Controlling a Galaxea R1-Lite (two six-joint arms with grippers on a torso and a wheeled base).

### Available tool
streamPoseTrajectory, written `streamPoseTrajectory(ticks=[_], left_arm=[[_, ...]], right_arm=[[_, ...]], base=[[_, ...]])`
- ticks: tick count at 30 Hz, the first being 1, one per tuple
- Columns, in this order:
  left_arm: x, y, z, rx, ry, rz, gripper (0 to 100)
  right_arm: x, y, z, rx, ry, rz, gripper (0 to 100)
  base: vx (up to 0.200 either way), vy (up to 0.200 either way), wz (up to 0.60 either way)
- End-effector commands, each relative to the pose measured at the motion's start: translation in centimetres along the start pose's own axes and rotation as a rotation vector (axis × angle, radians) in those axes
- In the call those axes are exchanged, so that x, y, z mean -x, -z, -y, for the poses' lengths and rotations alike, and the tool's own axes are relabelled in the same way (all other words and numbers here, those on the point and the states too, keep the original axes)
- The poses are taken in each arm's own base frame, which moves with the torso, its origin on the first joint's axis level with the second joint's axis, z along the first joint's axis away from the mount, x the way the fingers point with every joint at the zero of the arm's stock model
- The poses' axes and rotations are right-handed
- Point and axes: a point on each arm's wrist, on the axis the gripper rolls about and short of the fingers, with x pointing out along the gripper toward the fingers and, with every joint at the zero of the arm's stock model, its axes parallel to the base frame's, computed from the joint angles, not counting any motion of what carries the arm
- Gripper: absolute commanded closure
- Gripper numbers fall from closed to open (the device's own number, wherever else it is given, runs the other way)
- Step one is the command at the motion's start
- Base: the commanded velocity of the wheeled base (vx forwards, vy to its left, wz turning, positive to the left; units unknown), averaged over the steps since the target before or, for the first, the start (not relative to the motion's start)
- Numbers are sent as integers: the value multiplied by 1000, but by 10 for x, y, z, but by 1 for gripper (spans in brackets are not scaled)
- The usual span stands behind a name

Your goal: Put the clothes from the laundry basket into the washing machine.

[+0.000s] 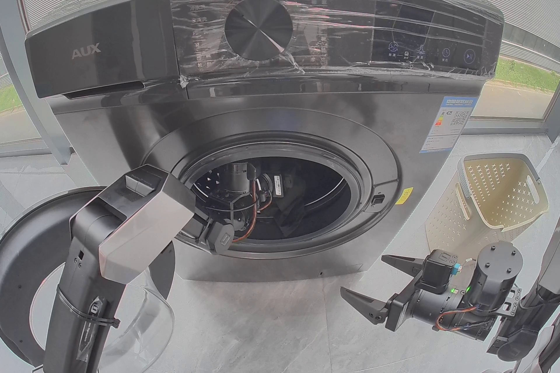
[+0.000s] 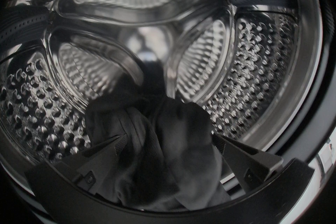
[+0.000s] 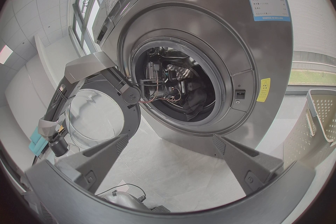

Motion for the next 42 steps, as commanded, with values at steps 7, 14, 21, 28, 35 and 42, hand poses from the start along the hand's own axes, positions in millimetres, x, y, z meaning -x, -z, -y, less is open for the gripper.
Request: streamPoseTrajectory(ticks=[7, 14, 21, 28, 35, 42], left_arm=[[24, 24, 17, -32, 93, -132, 0], [13, 44, 15, -39, 86, -156, 0], [3, 58, 11, -65, 80, -163, 100], [-5, 60, 11, -60, 80, -141, 100], [-23, 20, 0, -25, 0, 21, 100], [-41, -1, -16, 6, -58, 151, 100]], right_arm=[[0, 0, 0, 1, 0, -1, 0], [0, 0, -1, 1, -3, -2, 0], [1, 0, -2, 2, -10, -1, 0], [0, 0, -2, 2, -10, -1, 0], [0, 0, -2, 2, -11, 0, 0], [0, 1, -2, 2, -11, -5, 0]], base=[[0, 0, 0], [0, 0, 0], [0, 0, 0], [0, 0, 0], [0, 0, 0], [0, 0, 0]])
